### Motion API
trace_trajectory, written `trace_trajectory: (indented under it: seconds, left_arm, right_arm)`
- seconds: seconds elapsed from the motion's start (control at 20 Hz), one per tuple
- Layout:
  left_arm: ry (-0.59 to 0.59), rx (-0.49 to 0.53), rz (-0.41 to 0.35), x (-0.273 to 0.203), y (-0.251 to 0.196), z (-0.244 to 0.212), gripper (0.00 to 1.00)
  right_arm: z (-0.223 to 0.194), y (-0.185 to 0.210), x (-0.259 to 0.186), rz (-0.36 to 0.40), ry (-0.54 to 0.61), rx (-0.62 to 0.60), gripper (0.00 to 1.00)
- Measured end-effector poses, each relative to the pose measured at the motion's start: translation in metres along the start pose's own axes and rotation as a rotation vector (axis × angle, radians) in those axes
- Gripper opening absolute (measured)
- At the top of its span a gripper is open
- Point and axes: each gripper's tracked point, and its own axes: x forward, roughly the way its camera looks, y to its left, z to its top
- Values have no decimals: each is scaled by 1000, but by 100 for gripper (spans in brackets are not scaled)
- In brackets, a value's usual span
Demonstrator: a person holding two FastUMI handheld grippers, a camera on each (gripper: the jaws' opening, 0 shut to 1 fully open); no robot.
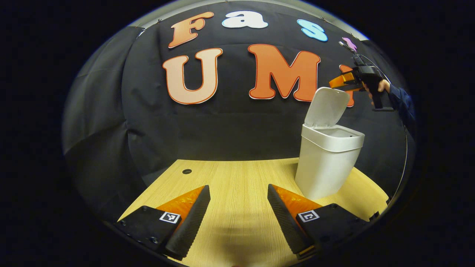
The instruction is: Press the lid of the desktop garbage bin to open it, pick up the crumpled paper on the desktop and throw it into the bin, then pick up the pop can on the desktop and drop it into the bin, and finally close the garbage bin lid.
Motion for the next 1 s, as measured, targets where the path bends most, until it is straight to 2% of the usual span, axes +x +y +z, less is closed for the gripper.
trace_trajectory:
  seconds: [0.25,0.6,1.0]
  left_arm:
    - [-9,-6,-13,-2,1,1,99]
    - [8,-8,-20,-7,5,-9,99]
    - [23,-2,-35,-5,5,-14,99]
  right_arm:
    - [-28,5,-17,-23,47,-34,81]
    - [-82,12,-31,-37,169,-44,81]
    - [-128,17,-34,-64,291,-42,81]
